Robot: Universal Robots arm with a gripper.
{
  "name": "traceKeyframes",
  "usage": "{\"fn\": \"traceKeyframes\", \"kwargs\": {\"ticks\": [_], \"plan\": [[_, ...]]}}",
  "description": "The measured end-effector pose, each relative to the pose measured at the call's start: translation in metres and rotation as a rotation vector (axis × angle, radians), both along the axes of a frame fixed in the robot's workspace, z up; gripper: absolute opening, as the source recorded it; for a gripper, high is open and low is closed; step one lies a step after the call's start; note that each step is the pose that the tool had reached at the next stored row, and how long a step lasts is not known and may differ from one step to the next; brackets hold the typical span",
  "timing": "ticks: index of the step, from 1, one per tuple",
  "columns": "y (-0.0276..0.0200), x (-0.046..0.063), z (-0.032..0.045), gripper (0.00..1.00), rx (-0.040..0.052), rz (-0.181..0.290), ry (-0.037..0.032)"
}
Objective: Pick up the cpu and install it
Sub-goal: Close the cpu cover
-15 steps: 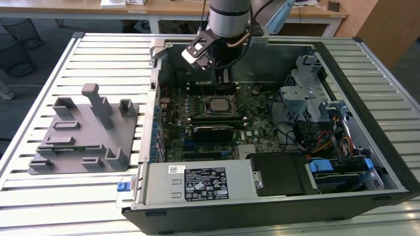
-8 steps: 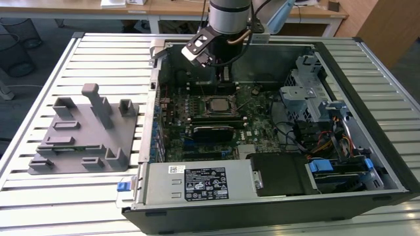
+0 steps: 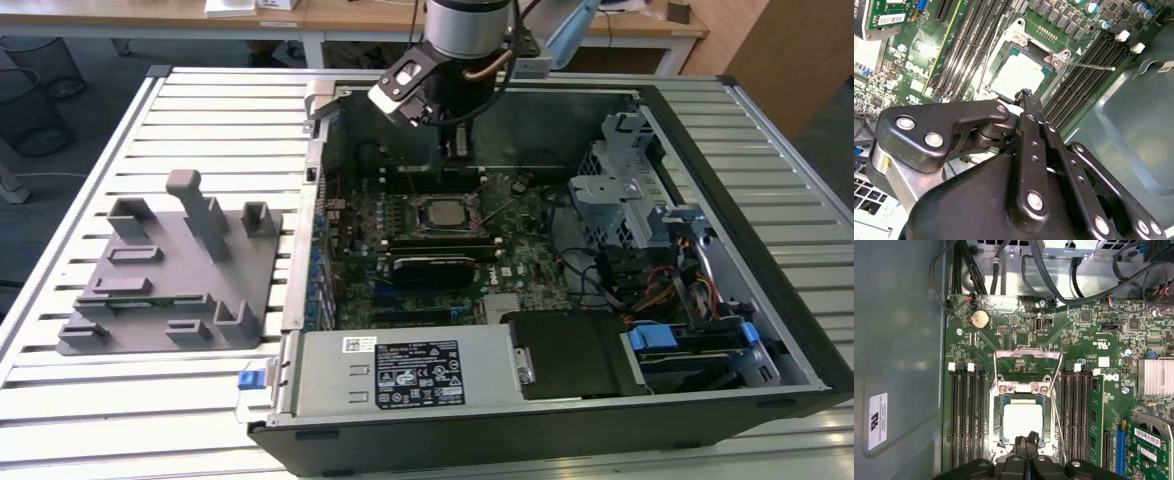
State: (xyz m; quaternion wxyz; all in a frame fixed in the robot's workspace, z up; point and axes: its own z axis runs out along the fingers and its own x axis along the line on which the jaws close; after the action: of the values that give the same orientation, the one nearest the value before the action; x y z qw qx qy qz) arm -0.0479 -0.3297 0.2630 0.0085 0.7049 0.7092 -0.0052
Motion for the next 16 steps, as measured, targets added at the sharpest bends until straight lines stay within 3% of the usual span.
{"fn": "traceKeyframes", "kwargs": {"ticks": [7, 13, 16], "plan": [[-0.0032, 0.0, 0.0029, 0.11, 0.0001, 0.0, 0.0], [-0.011, 0.0, 0.0029, 0.11, 0.0, 0.0, 0.0], [-0.012, 0.0, 0.0028, 0.11, 0.0002, 0.0, -0.0005]]}}
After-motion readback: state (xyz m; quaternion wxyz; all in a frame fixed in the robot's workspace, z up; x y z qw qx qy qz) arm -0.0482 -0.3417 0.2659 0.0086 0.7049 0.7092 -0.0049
